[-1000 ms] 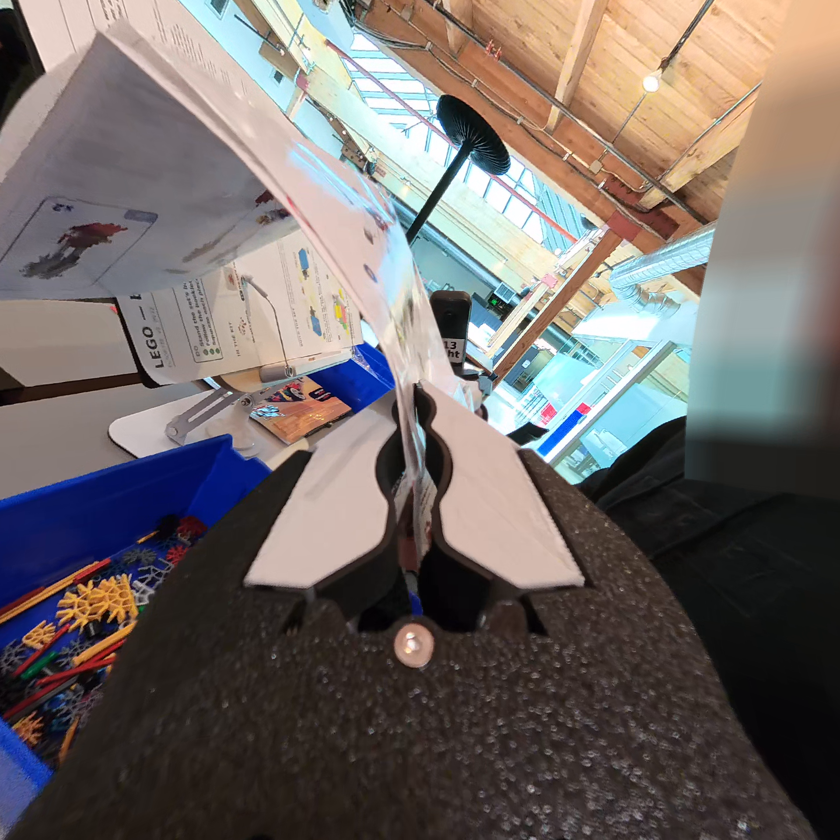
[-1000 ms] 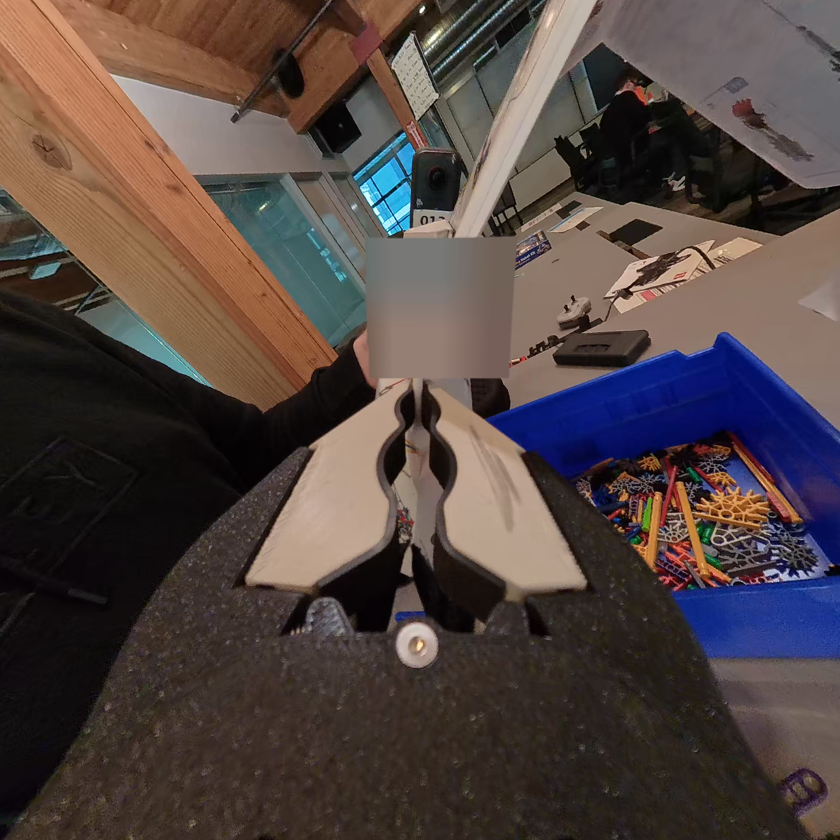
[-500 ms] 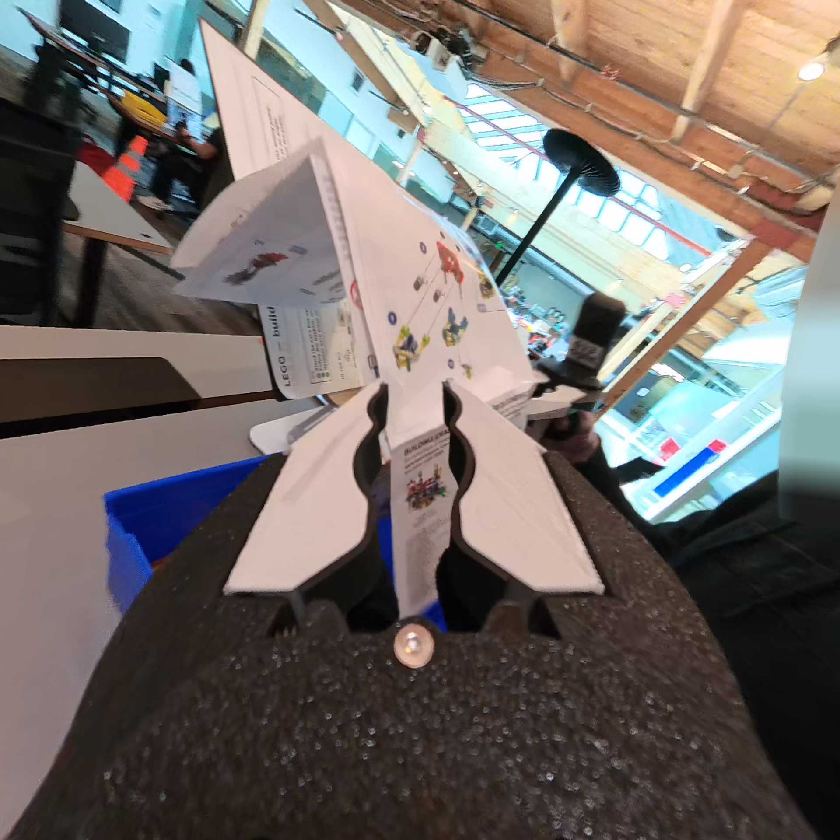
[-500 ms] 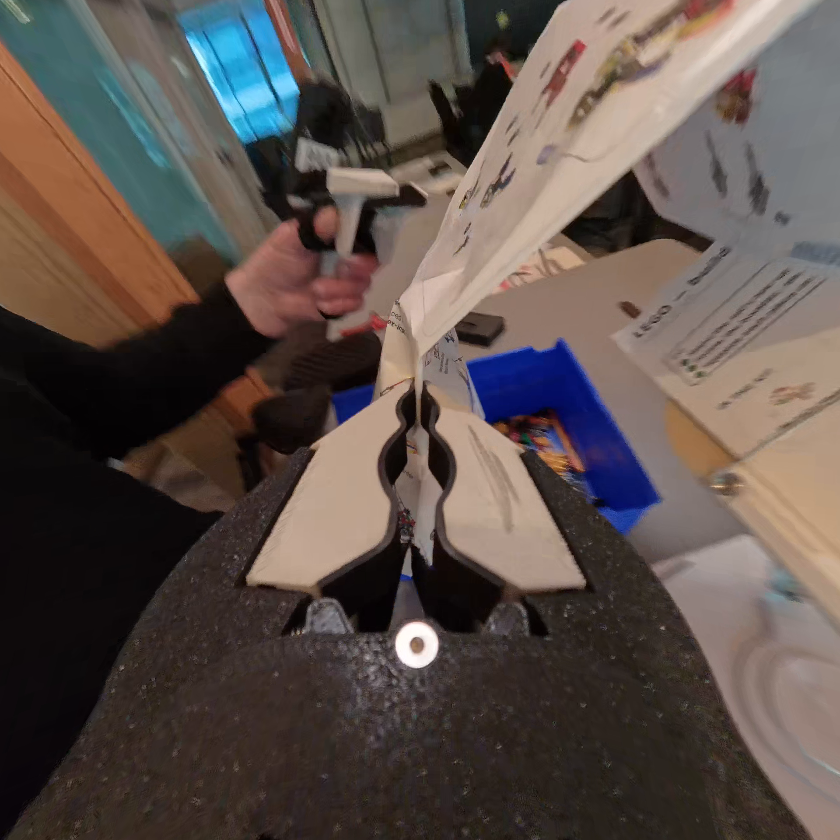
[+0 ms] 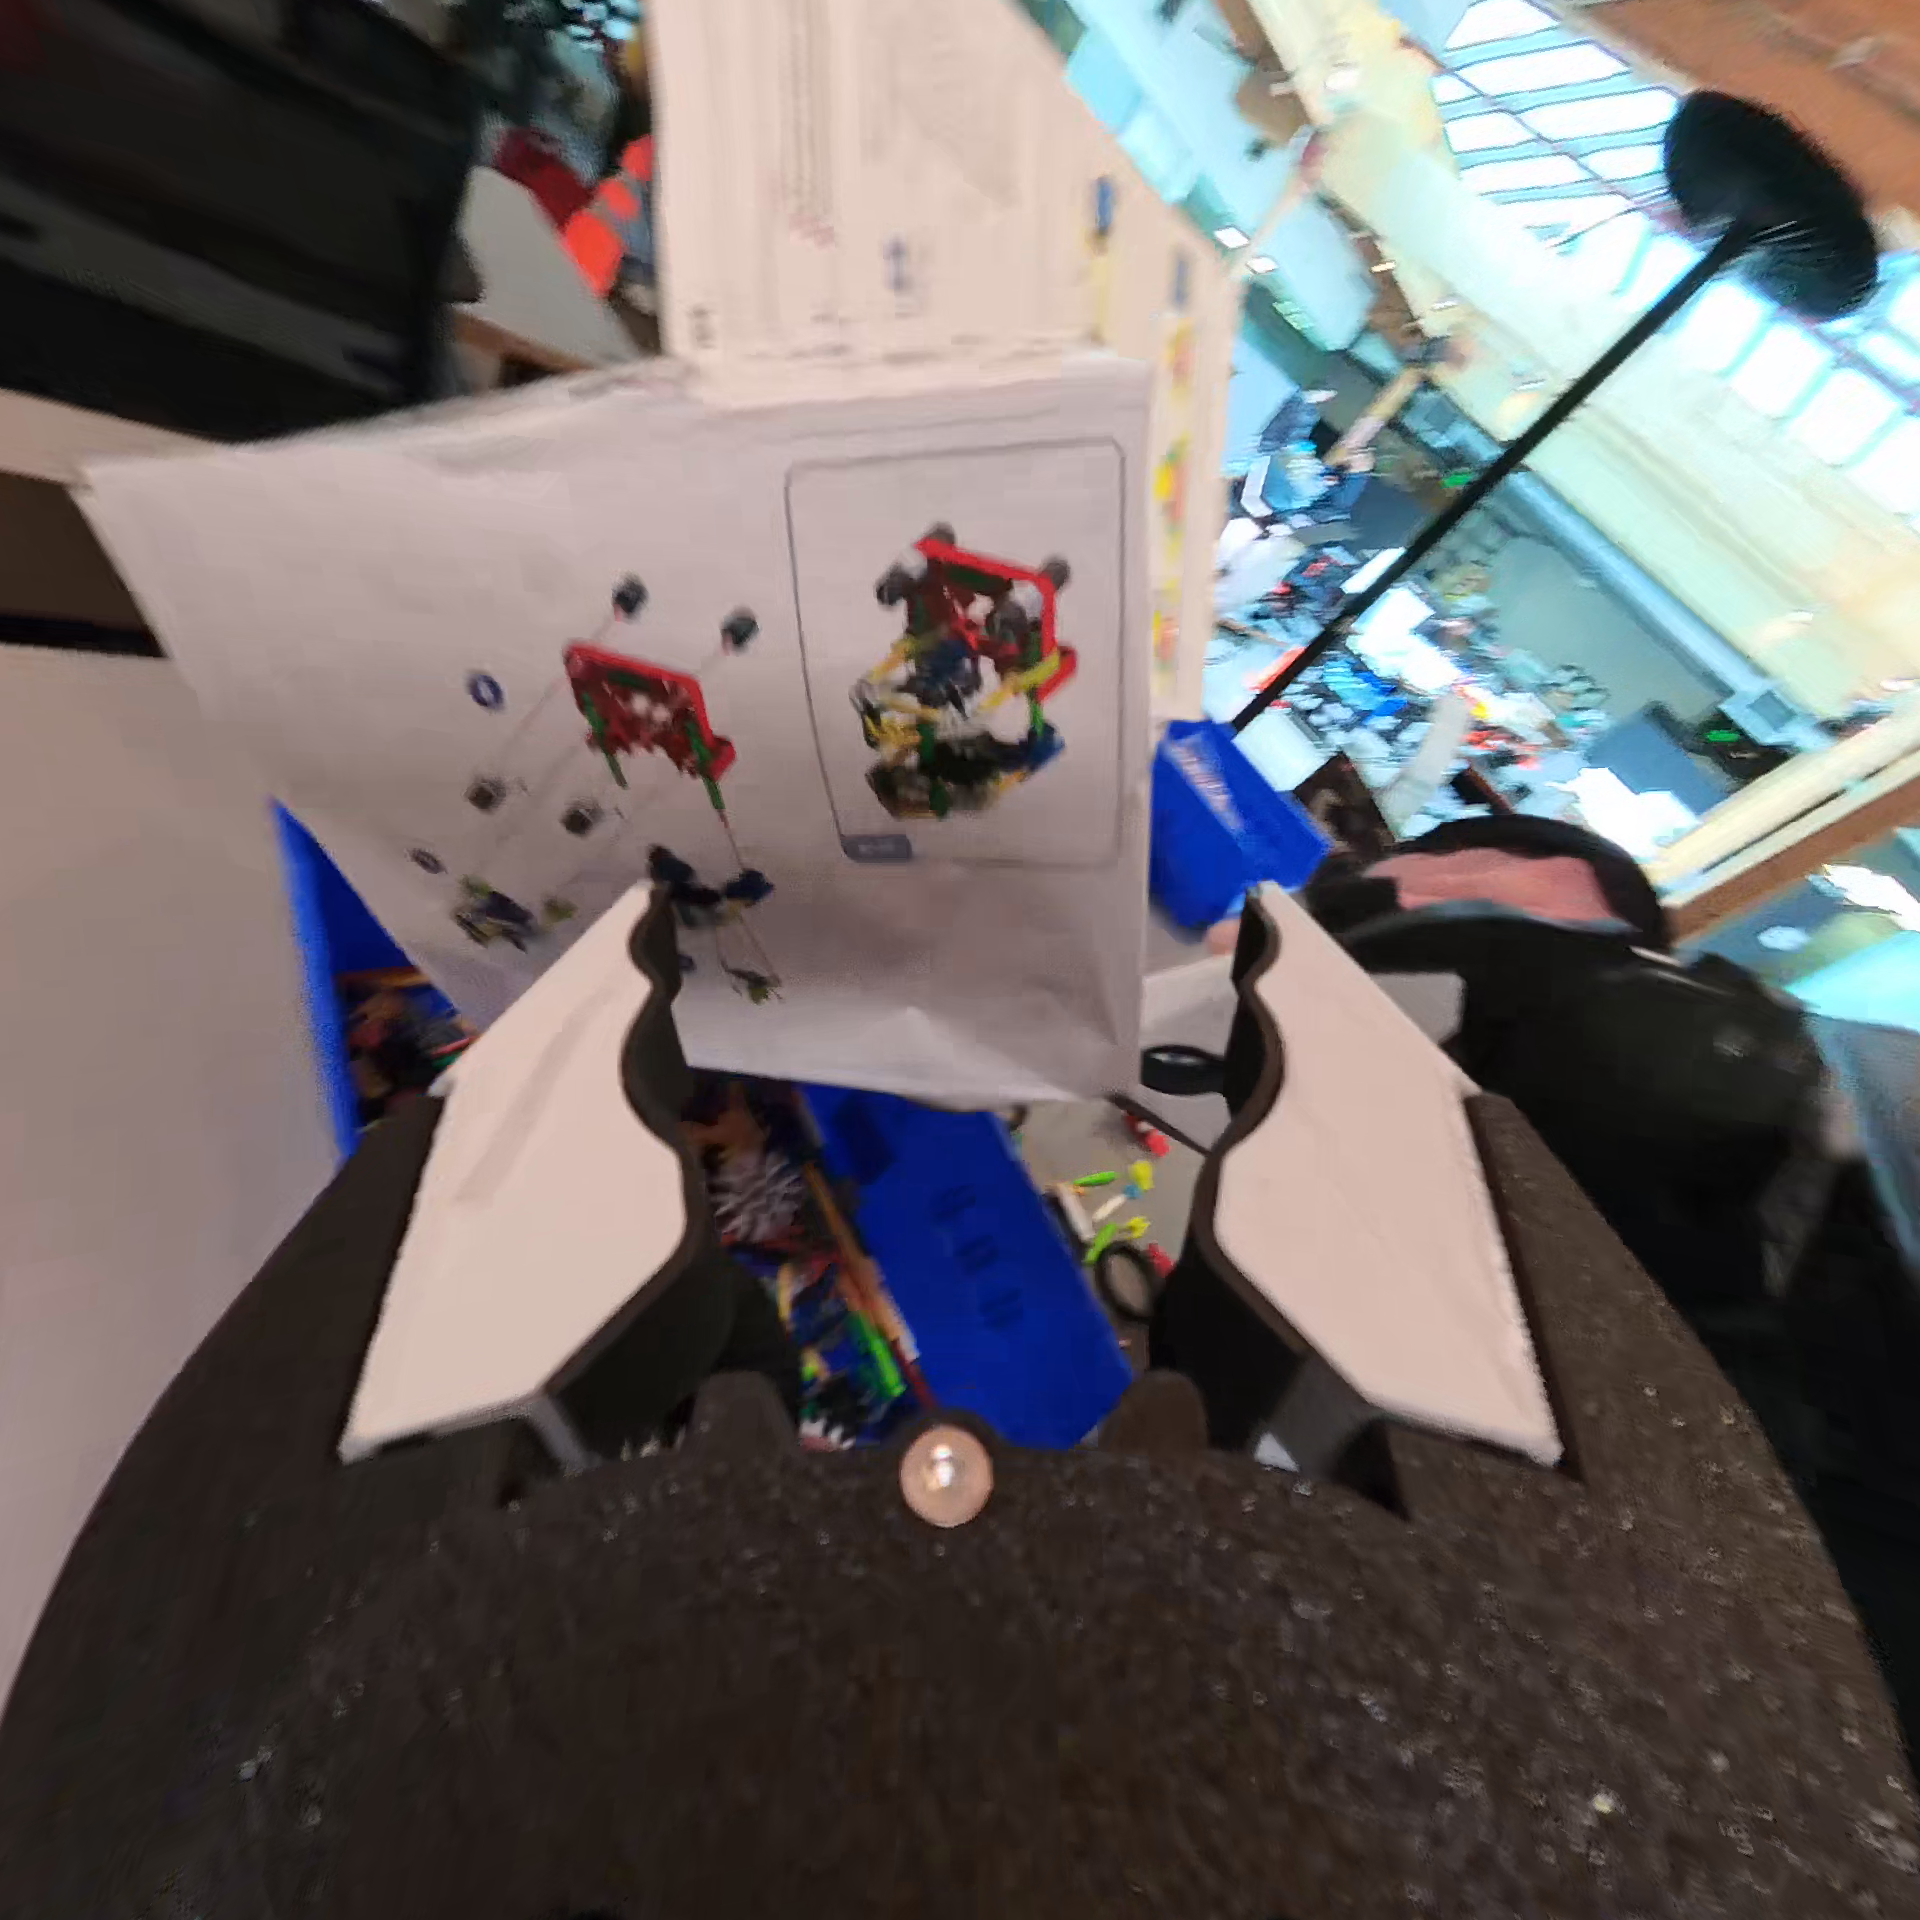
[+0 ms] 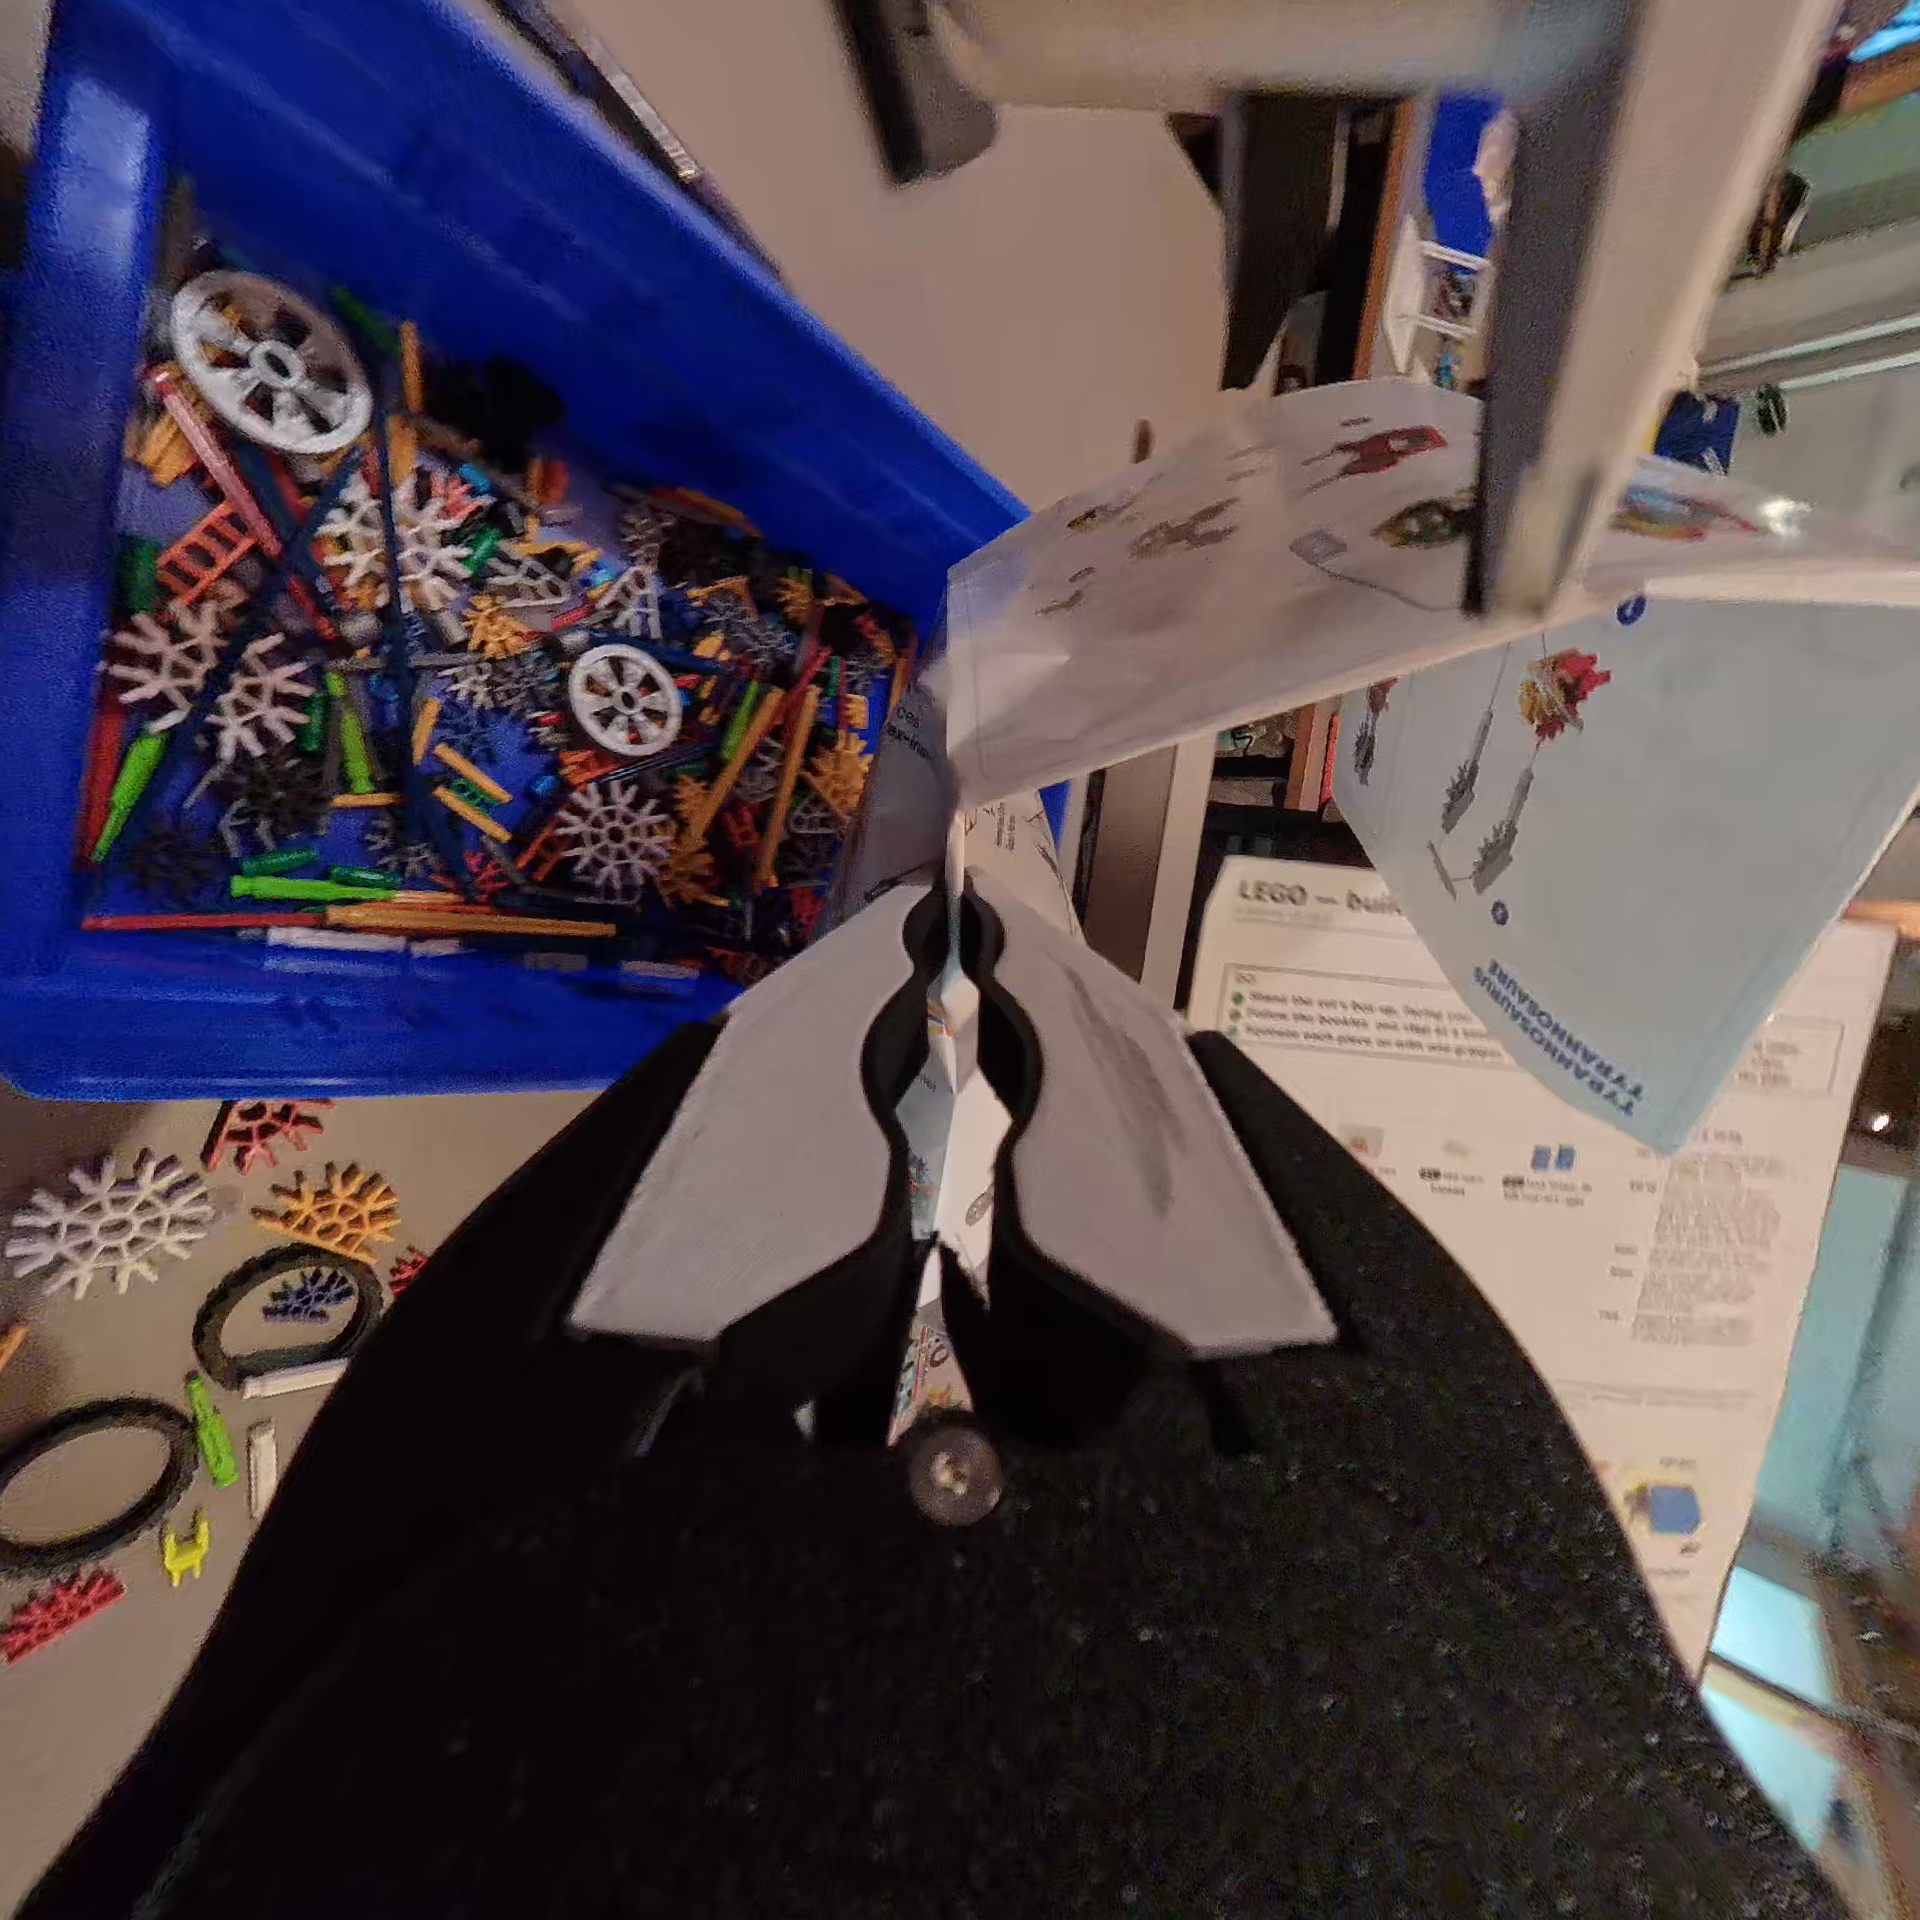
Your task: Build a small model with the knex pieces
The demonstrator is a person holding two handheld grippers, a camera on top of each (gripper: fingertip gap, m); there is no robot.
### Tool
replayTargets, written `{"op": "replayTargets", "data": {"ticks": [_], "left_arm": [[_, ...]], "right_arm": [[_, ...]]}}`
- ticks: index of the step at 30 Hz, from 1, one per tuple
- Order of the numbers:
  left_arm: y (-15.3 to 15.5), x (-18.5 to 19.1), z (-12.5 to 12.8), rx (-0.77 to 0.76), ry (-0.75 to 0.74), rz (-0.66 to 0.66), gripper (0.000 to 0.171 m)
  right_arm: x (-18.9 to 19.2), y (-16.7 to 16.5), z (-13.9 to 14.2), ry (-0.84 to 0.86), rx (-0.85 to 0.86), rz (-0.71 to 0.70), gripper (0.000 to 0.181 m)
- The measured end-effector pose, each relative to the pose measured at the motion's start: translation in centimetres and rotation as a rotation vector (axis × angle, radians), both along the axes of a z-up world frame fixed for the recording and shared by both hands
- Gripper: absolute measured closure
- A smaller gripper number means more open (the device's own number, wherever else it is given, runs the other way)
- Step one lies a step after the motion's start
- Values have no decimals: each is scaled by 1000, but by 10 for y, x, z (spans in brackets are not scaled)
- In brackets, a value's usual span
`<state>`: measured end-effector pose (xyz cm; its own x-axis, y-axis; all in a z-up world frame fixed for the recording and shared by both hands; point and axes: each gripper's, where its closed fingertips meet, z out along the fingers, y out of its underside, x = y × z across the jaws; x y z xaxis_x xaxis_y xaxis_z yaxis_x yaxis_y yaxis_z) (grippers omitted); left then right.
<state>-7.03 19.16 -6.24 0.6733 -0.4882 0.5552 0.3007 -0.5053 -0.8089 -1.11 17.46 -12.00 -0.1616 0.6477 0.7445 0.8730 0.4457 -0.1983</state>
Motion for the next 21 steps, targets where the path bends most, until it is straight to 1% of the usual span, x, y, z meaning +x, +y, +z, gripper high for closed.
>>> {"op": "replayTargets", "data": {"ticks": [3,4,6,7,8,9,11,12,13,14,15,17,19,21], "left_arm": [[1,-19,-26,-32,155,115,63],[0,-21,-31,-34,193,139,63],[-1,-26,-41,-45,290,173,57],[-1,-29,-48,-64,332,182,60],[-2,-32,-55,-87,351,195,68],[-3,-35,-57,-94,348,205,72],[-7,-40,-59,-88,357,211,76],[-9,-40,-59,-88,353,207,81],[-11,-40,-56,-80,335,198,91],[-13,-40,-54,-69,325,190,100],[-15,-42,-53,-62,329,192,106],[-19,-50,-47,-27,335,217,126],[-23,-60,-46,-21,312,250,143],[-27,-66,-48,-26,257,267,150]], "right_arm": [[-11,-19,-25,-86,1,45,181],[-13,-25,-32,-111,5,60,181],[-19,-34,-42,-143,19,82,181],[-21,-38,-47,-157,18,91,181],[-23,-42,-51,-166,14,98,181],[-25,-44,-55,-171,11,104,181],[-26,-45,-58,-179,19,105,181],[-26,-45,-59,-177,16,105,181],[-27,-45,-58,-171,18,102,181],[-27,-43,-56,-162,21,97,181],[-26,-41,-54,-155,25,89,181],[-26,-35,-45,-123,33,72,180],[-25,-28,-33,-87,52,52,179],[-25,-23,-19,-42,78,43,179]]}}
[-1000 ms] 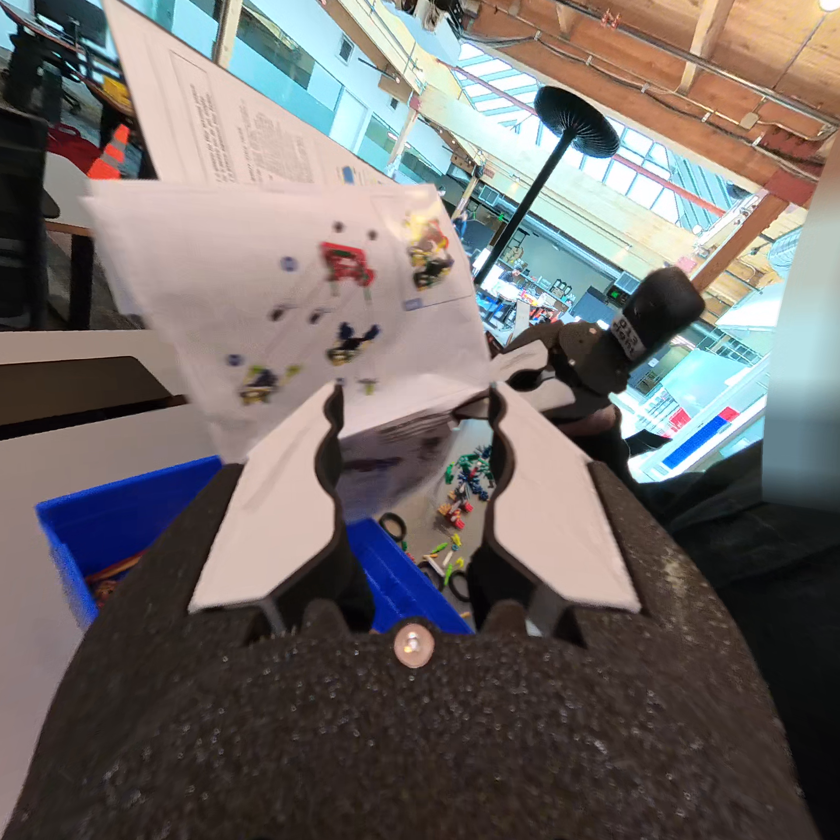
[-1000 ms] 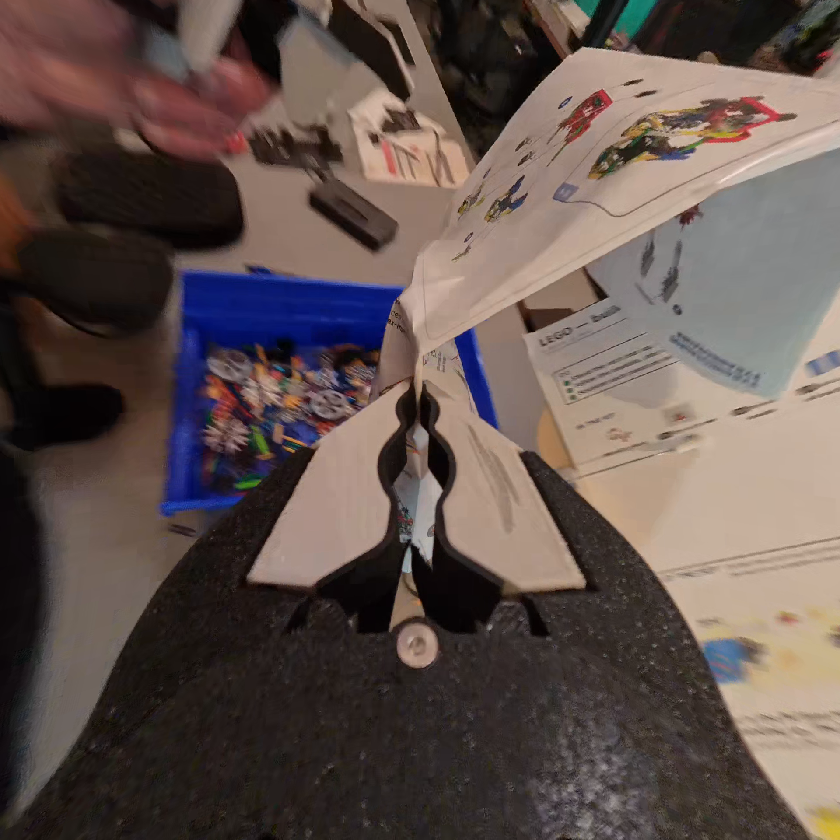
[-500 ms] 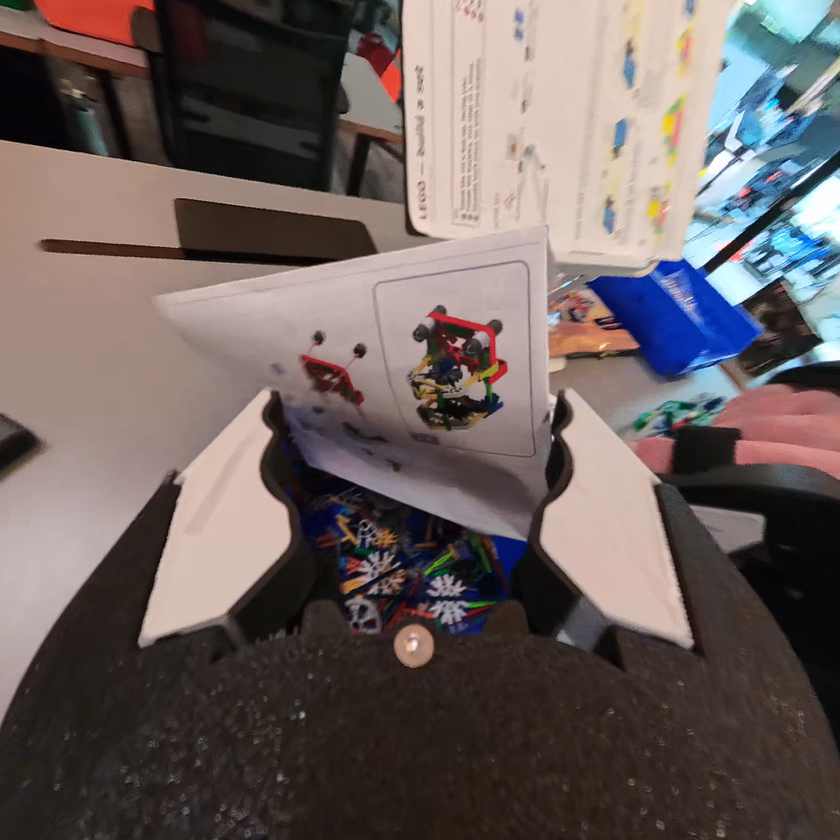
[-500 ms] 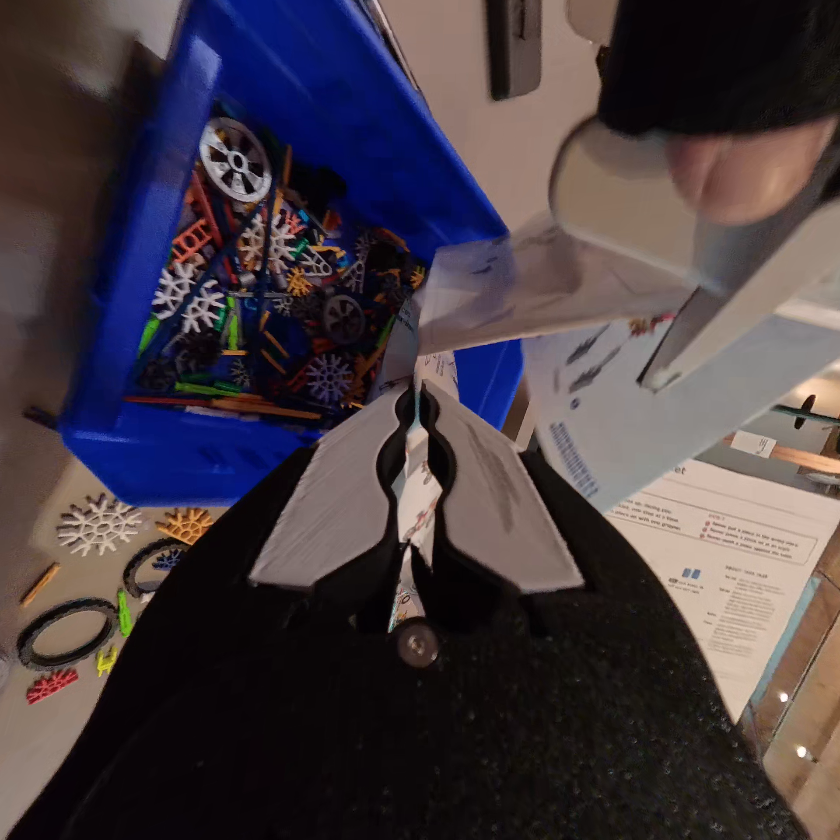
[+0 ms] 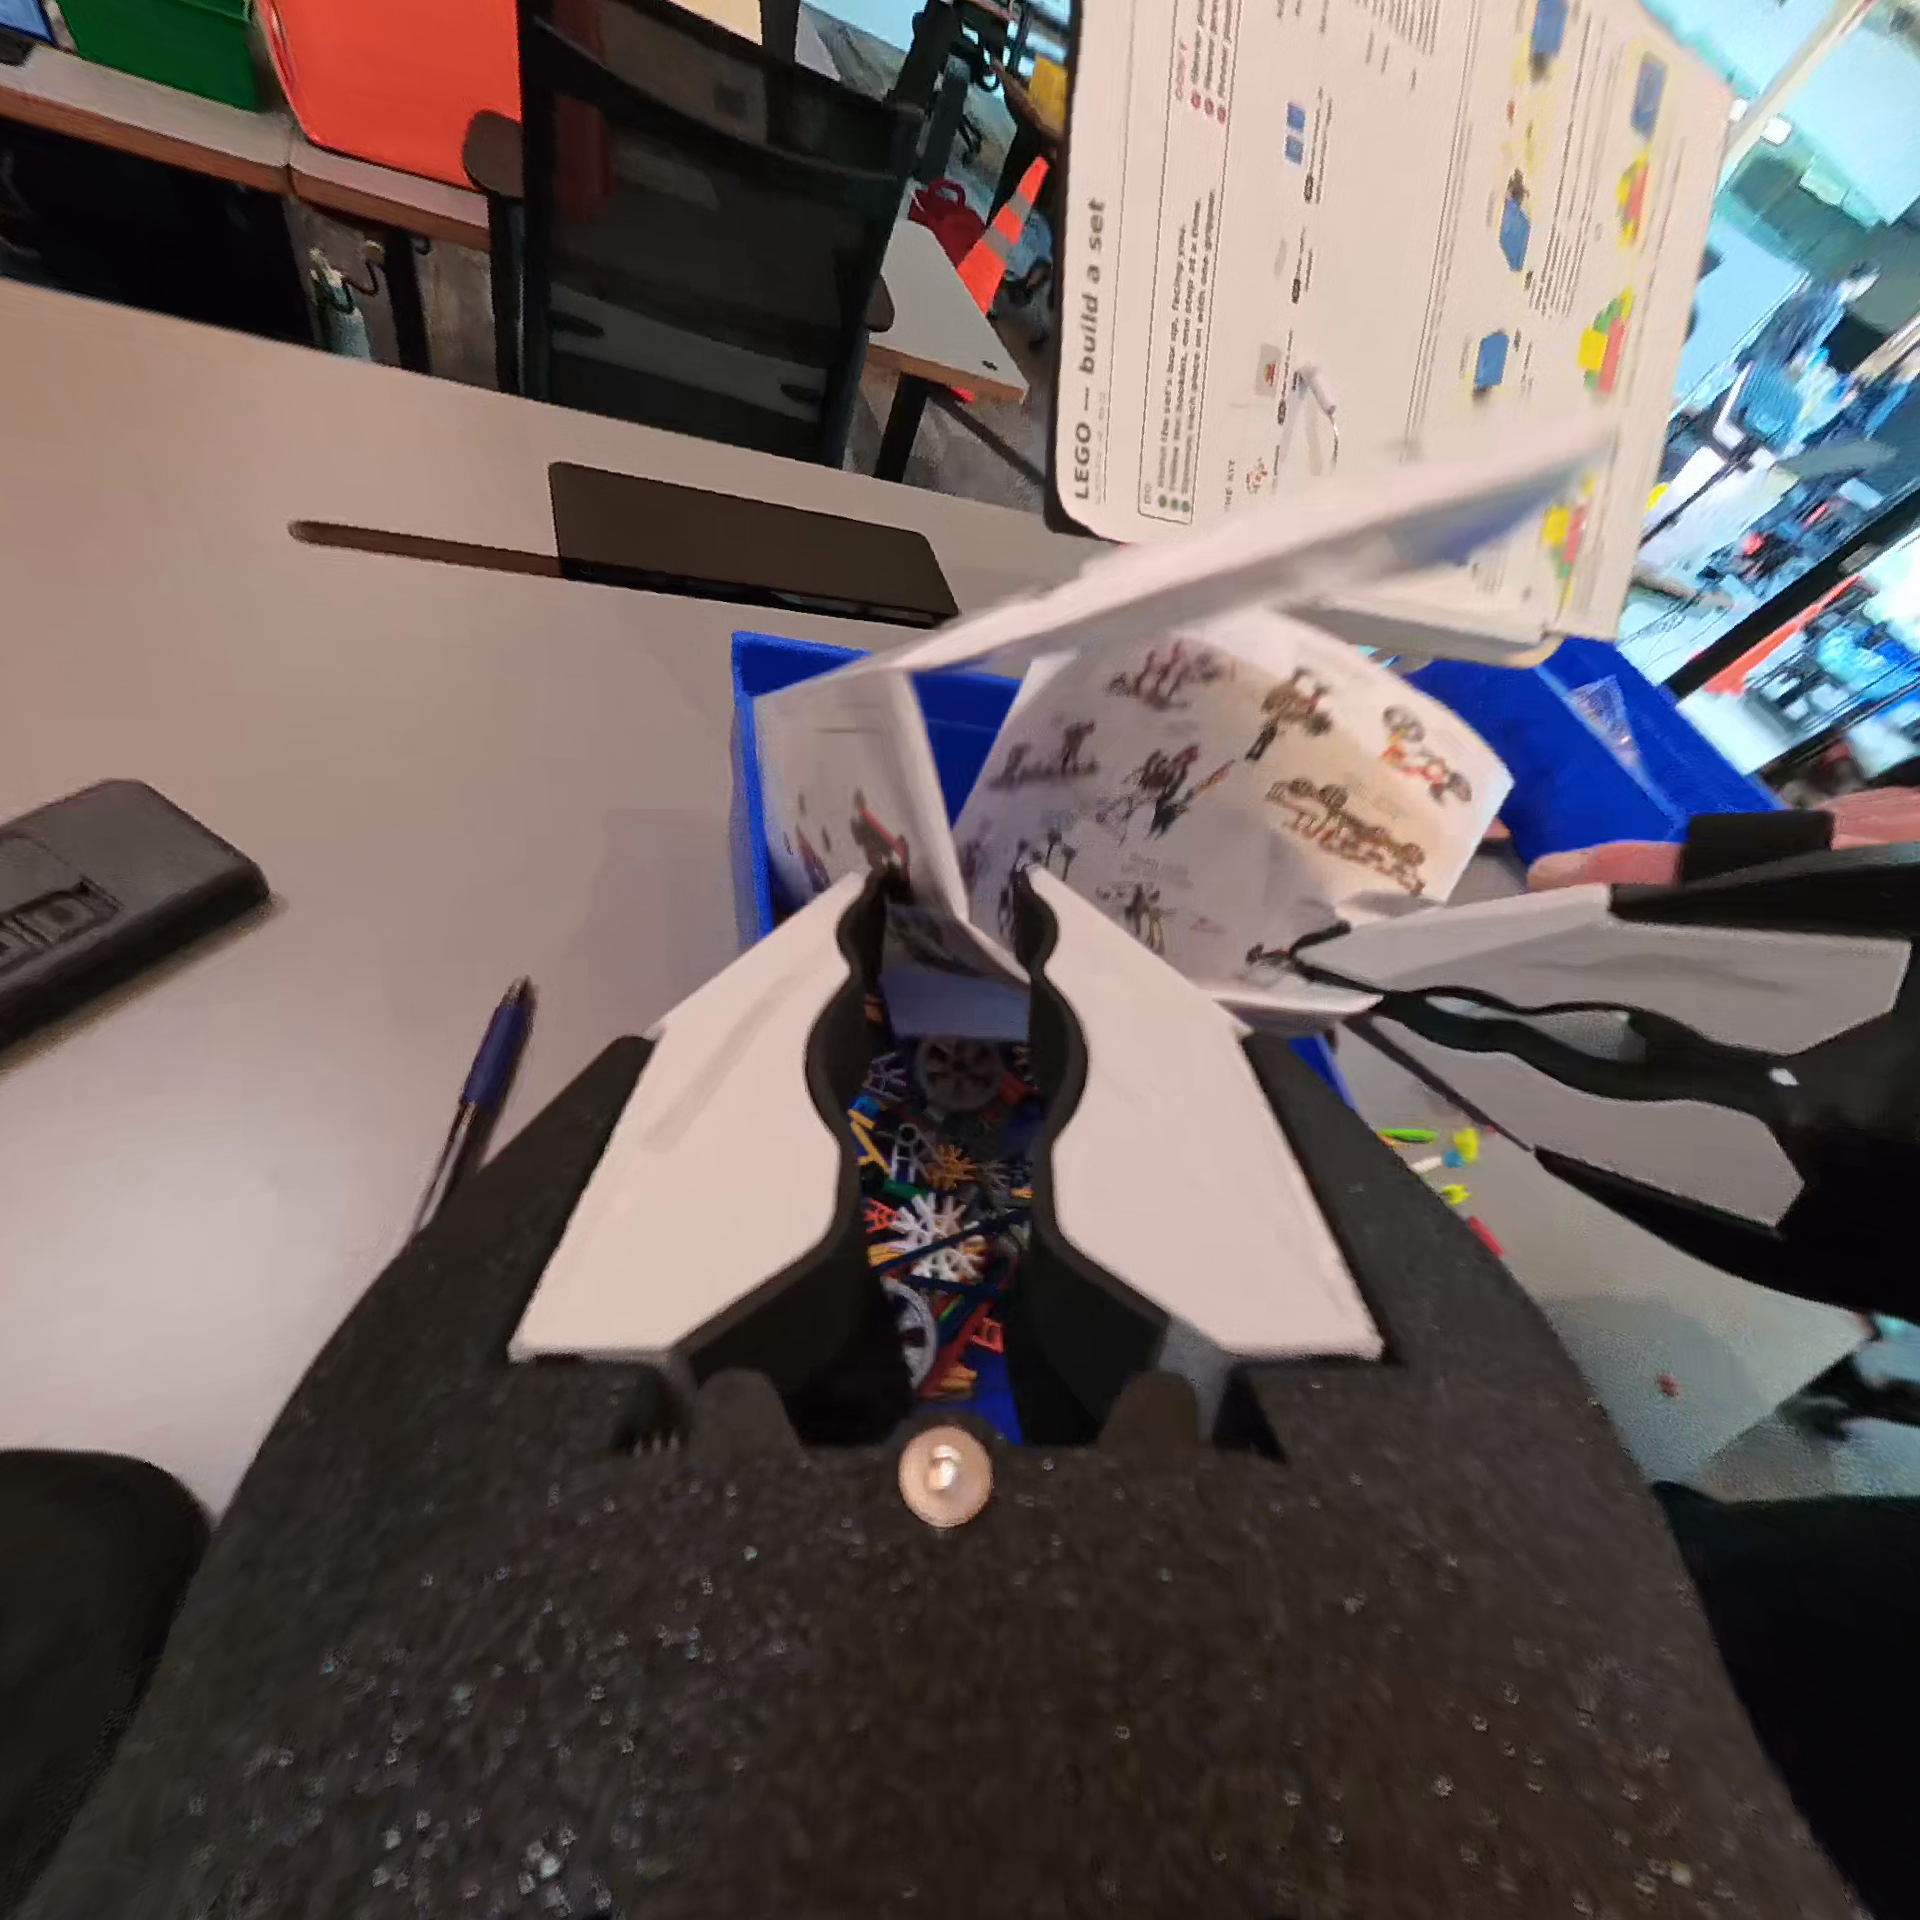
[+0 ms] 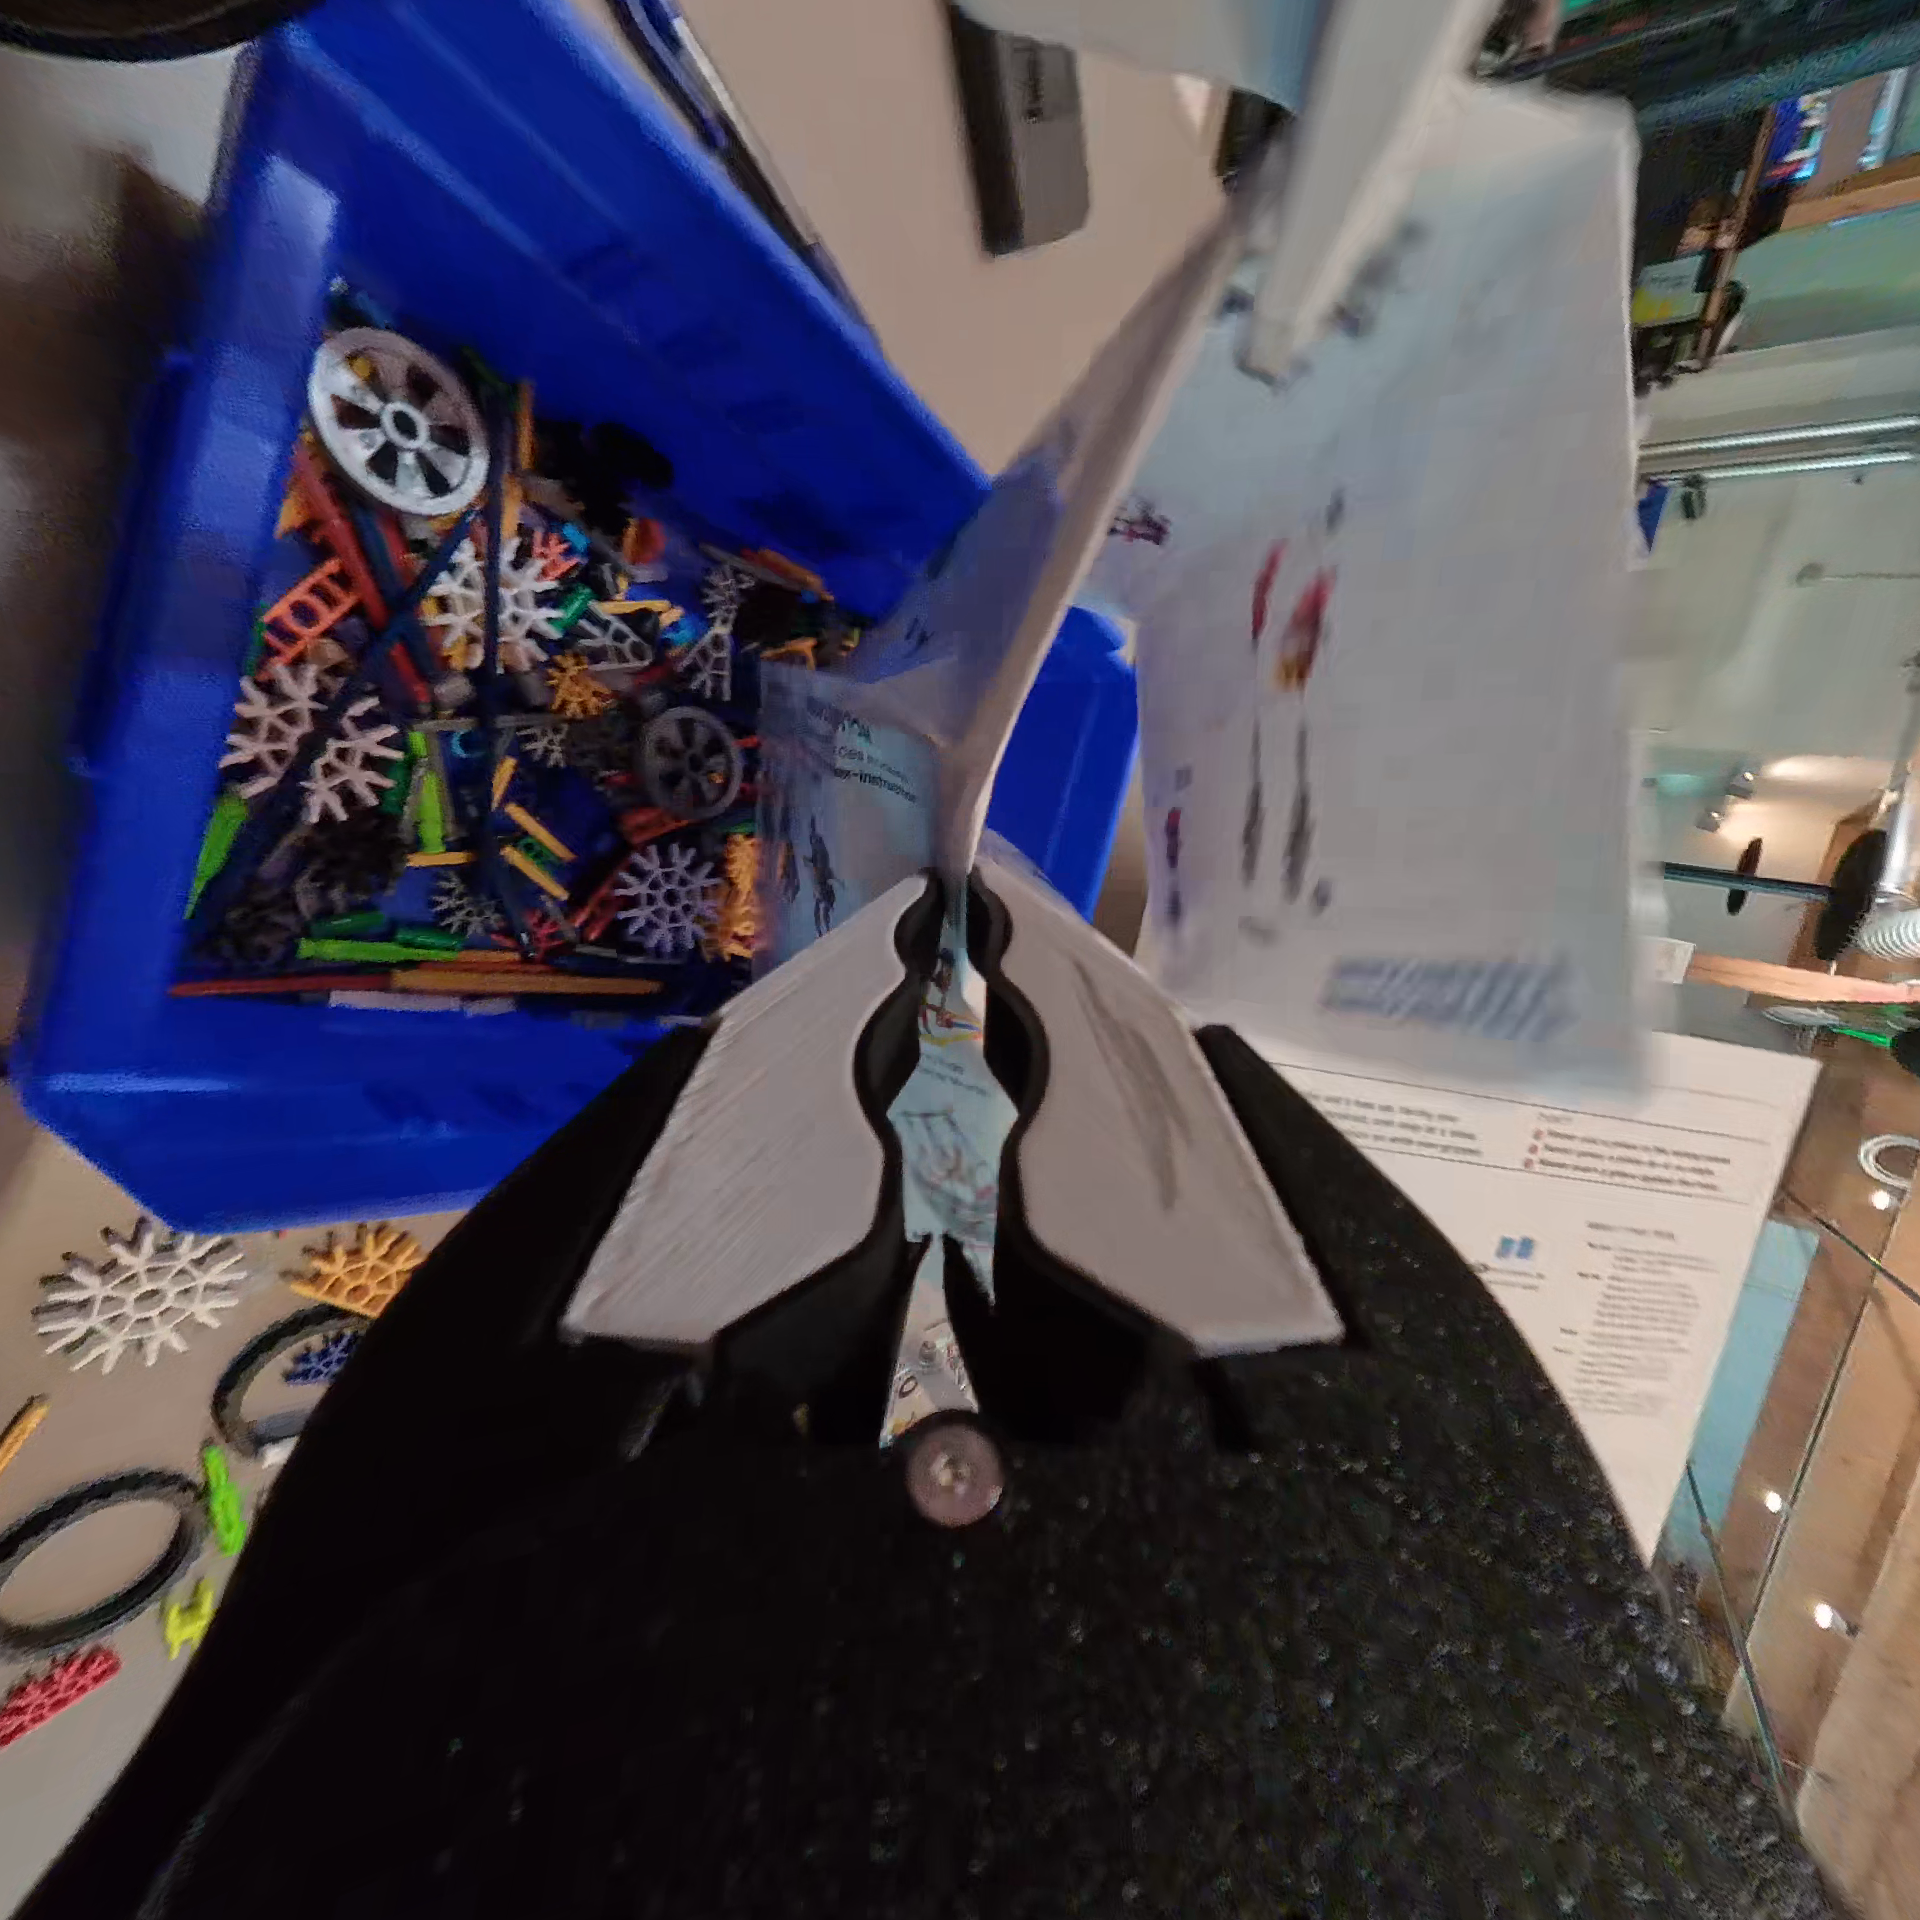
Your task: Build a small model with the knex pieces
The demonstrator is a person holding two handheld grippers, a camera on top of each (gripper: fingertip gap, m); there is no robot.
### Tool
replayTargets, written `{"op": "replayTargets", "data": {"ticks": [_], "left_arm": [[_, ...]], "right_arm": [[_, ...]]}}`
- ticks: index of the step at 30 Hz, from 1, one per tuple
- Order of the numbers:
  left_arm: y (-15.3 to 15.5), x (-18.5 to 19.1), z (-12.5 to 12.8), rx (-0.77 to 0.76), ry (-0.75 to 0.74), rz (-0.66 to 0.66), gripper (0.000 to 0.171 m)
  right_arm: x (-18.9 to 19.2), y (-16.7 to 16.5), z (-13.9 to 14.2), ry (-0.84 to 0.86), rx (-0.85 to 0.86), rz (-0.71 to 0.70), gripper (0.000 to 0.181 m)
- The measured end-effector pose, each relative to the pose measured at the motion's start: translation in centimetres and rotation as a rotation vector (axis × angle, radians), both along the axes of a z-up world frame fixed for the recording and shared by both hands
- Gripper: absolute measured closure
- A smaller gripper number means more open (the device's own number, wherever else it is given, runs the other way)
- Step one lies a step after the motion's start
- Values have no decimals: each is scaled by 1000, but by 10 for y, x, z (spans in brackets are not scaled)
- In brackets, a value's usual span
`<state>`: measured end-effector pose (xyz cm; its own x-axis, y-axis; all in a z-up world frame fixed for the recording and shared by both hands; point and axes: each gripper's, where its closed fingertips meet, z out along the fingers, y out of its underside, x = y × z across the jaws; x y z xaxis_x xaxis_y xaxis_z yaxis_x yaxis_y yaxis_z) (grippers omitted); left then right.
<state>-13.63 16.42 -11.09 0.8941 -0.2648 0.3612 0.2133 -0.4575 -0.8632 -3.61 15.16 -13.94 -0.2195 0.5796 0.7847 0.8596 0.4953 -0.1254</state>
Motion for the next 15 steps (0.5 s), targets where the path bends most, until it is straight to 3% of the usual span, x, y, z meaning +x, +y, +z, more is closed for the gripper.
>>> {"op": "replayTargets", "data": {"ticks": [4,7,11,15], "left_arm": [[-10,-1,-5,25,-196,-16,157],[-13,-4,-21,-2,-232,-14,164],[-15,-10,-26,7,-306,-16,171],[-13,-19,-33,-33,-338,-16,171]], "right_arm": [[-4,-12,11,57,2,41,176],[-9,-39,-5,78,-107,83,172],[-17,-77,-33,164,-411,76,123],[-26,-102,-23,366,-829,31,108]]}}
